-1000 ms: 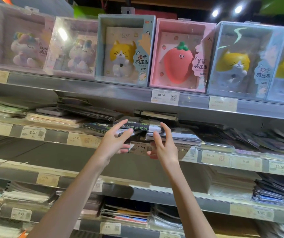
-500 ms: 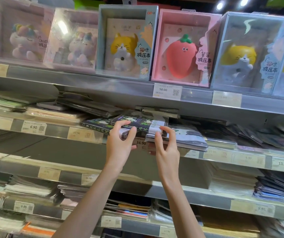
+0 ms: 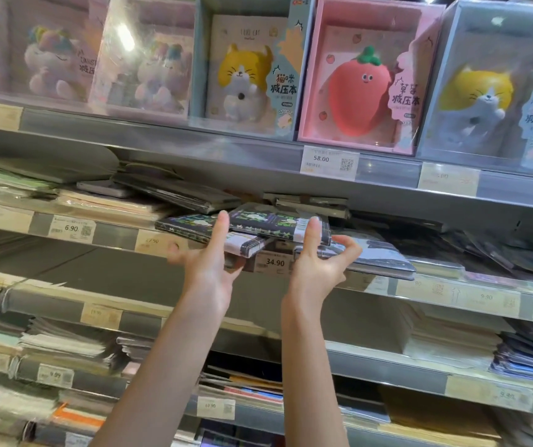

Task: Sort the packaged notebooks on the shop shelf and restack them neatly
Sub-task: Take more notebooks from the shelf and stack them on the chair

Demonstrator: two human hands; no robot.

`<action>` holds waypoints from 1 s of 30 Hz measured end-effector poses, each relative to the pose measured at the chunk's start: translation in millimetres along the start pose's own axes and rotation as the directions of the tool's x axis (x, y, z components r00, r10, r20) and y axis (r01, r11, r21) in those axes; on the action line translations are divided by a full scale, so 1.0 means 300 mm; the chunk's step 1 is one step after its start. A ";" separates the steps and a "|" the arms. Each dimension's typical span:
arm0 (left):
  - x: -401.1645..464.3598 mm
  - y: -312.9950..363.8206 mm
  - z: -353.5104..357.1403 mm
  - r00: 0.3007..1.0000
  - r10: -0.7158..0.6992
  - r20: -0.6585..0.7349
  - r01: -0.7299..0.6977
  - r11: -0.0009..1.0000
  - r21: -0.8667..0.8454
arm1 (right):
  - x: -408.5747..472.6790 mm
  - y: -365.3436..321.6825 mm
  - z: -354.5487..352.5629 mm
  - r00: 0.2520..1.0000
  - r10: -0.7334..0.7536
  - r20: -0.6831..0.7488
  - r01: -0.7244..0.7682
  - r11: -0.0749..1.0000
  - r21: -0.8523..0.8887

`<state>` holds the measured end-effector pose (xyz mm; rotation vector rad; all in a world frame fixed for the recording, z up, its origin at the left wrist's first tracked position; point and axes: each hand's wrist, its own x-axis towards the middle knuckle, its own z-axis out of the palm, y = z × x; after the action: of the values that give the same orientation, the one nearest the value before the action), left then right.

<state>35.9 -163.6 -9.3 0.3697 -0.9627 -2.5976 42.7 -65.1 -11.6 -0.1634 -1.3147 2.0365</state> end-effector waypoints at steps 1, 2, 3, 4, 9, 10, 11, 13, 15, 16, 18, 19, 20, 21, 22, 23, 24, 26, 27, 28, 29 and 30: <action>0.004 0.002 0.012 0.998 -0.065 0.003 0.065 0.998 0.014 | -0.001 -0.004 0.017 0.999 0.035 -0.038 -0.033 0.999 0.033; 0.002 0.005 0.026 0.992 -0.124 0.027 0.123 0.992 0.029 | -0.003 -0.005 0.029 0.996 0.061 -0.071 -0.058 0.997 0.045; 0.010 0.007 0.035 0.983 -0.170 0.062 0.169 0.985 0.035 | -0.008 -0.005 0.038 0.992 0.082 -0.099 -0.079 0.996 0.039; 0.016 0.007 0.041 0.977 -0.199 0.081 0.196 0.980 0.041 | -0.011 -0.002 0.043 0.988 0.096 -0.119 -0.093 0.995 0.030; 0.014 0.008 0.067 0.968 -0.245 0.045 0.243 0.969 0.054 | -0.011 0.013 0.048 0.988 0.086 -0.127 -0.071 0.991 0.117; 0.014 0.007 0.066 0.966 -0.252 0.053 0.250 0.967 0.045 | -0.011 0.015 0.042 0.989 0.089 -0.117 -0.074 0.989 0.128; 0.014 0.005 0.061 0.964 -0.258 0.068 0.256 0.966 0.034 | -0.014 0.017 0.034 0.990 0.096 -0.103 -0.081 0.988 0.134; 0.010 -0.002 0.050 0.962 -0.261 0.086 0.260 0.965 0.023 | -0.023 0.021 0.017 0.993 0.093 -0.074 -0.082 0.987 0.140; -0.008 -0.020 0.042 0.968 -0.233 0.092 0.232 0.972 0.024 | -0.032 0.032 -0.001 0.997 0.055 -0.056 -0.047 0.988 0.145; -0.020 -0.033 0.035 0.974 -0.208 0.087 0.207 0.978 0.020 | -0.039 0.037 -0.010 0.998 0.041 -0.044 -0.034 0.989 0.146; -0.041 -0.056 0.020 0.983 -0.174 0.066 0.175 0.985 -0.009 | -0.055 0.043 -0.028 1.000 0.004 -0.018 -0.002 0.990 0.143; -0.050 -0.066 0.010 0.985 -0.163 0.055 0.165 0.986 -0.029 | -0.062 0.046 -0.038 1.000 -0.014 -0.009 0.015 0.991 0.133; -0.059 -0.076 -0.001 0.988 -0.150 0.044 0.152 0.987 -0.051 | -0.073 0.040 -0.048 1.000 -0.023 -0.001 0.023 0.993 0.117; -0.066 -0.083 -0.011 0.990 -0.135 0.045 0.138 0.988 -0.075 | -0.082 0.036 -0.059 1.000 -0.025 0.007 0.024 0.995 0.097; -0.072 -0.090 -0.022 0.991 -0.123 0.056 0.128 0.987 -0.094 | -0.092 0.033 -0.070 0.999 -0.028 0.016 0.027 0.997 0.077; -0.076 -0.096 -0.033 0.991 -0.114 0.070 0.121 0.987 -0.101 | -0.103 0.029 -0.082 0.999 -0.031 0.030 0.029 0.997 0.065; -0.083 -0.102 -0.046 0.991 -0.108 0.080 0.115 0.989 -0.094 | -0.114 0.027 -0.095 0.998 -0.037 0.045 0.035 0.998 0.056; -0.104 -0.114 -0.075 0.992 -0.110 0.069 0.114 0.992 -0.056 | -0.140 0.025 -0.120 0.994 -0.077 0.073 0.074 0.996 0.044; -0.120 -0.119 -0.088 0.992 -0.118 0.050 0.119 0.992 -0.033 | -0.153 0.024 -0.133 0.992 -0.096 0.080 0.095 0.995 0.026; -0.137 -0.124 -0.100 0.992 -0.123 0.032 0.123 0.992 -0.023 | -0.165 0.024 -0.146 0.990 -0.112 0.082 0.112 0.994 0.001; -0.154 -0.127 -0.110 0.993 -0.116 0.022 0.116 0.993 -0.033 | -0.176 0.027 -0.159 0.989 -0.123 0.083 0.125 0.992 -0.019; -0.170 -0.129 -0.121 0.996 -0.086 0.028 0.087 0.995 -0.048 | -0.188 0.028 -0.172 0.988 -0.131 0.085 0.133 0.991 -0.024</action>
<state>86.3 -136.2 -55.5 0.3741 -0.9081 -2.7053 104.2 -62.6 -57.7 -0.0040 -1.3705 1.9306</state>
